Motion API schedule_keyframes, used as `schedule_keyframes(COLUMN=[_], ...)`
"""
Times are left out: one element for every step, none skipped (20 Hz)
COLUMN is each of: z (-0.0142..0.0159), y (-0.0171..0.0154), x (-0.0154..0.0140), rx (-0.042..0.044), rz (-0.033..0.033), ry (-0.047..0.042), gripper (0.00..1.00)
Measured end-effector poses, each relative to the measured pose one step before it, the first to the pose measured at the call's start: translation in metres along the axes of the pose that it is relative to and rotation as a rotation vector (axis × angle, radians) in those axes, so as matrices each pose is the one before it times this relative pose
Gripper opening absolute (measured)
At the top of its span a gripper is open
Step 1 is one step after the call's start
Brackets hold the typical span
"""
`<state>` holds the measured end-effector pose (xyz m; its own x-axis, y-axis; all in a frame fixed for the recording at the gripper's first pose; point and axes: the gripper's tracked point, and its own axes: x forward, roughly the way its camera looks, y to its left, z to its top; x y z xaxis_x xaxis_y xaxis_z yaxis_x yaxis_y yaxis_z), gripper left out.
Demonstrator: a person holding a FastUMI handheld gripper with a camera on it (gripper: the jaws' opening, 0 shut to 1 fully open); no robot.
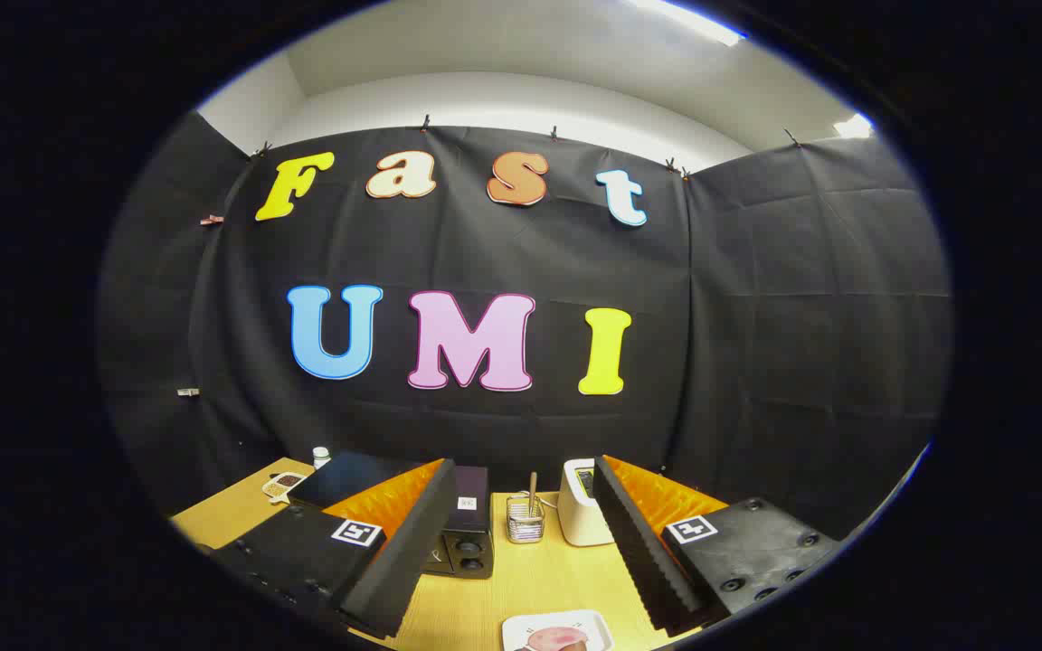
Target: Open the toaster oven, put the food inside, and close the toaster oven door.
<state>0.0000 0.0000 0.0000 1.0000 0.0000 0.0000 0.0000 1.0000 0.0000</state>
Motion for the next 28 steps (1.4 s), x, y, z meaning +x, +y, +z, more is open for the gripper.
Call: schedule_keyframes(z=[-0.00077,0.00021,-0.00045,-0.0002,-0.00025,-0.00035,0.00024,0.00025,0.00025,-0.00009,-0.00011,0.0002,-0.00042,0.00011,-0.00037,-0.00003,-0.00016,-0.00047,-0.00067,0.00003,-0.00012,-0.00093,-0.00186,-0.00278,-0.00305,-0.00061,-0.00016,-0.00059], y=[0.00092,0.00011,0.00025,-0.00024,-0.00031,0.00028,-0.00028,0.0002,-0.00016,-0.00009,0.00047,-0.00008,0.00024,-0.00024,0.00008,0.00028,0.00055,0.00099,0.00016,0.00071,0.00018,0.00177,0.0057,0.01053,0.01281,0.01085,0.00954,0.01129], x=[-0.00149,-0.00007,-0.00034,-0.00005,-0.00042,-0.0003,-0.00108,-0.00031,-0.00017,-0.00042,-0.00035,-0.0001,-0.00023,0.00021,-0.00053,-0.00027,-0.00008,0.00008,-0.00039,0.00006,0.00033,0.00086,0.00115,0.00135,0.00328,0.00276,0.00247,0.00353], rx=[0.0039,0.00216,-0.00067,-0.00251,-0.0029,-0.00211,-0.00137,-0.00101,-0.00054,0.00038,0.00102,0.00055,-0.00055,-0.00054,0.0002,0.00187,0.00255,0.00188,-0.00061,-0.00277,-0.00176,0.00156,0.00279,0.00269,0.00374,0.00287,-0.00018,-0.0023], rz=[0.00443,0.00005,0.00188,0.00076,0.00166,0.00325,0.00285,0.00256,0.00196,0.0009,0.00137,-0.00013,0.00008,-0.00078,-0.00179,-0.00195,-0.00188,0.00104,0.00032,0.00129,0.00132,0.00395,0.00789,0.00731,0.00918,0.01016,0.00944,0.01186], ry=[0.00348,0.00176,0.00069,0.00129,0.00153,0.00285,0.00147,0.00027,-0.00029,0.00183,-0.00004,0.00042,0.00111,0.00009,0.00185,0.00005,0.00141,0.00296,0.00335,0.00136,0.00146,0.00278,0.00531,0.00834,0.00628,0.00406,0.00093,0.00096], gripper=[0.98,0.98,0.98,0.98,0.98,0.98,0.98,0.98,0.98,0.98,0.98,0.98,0.98,0.98,0.98,0.98,0.98,0.98,0.98,0.98,0.98,0.98,0.98,0.98,0.98,0.98,0.98,0.98])
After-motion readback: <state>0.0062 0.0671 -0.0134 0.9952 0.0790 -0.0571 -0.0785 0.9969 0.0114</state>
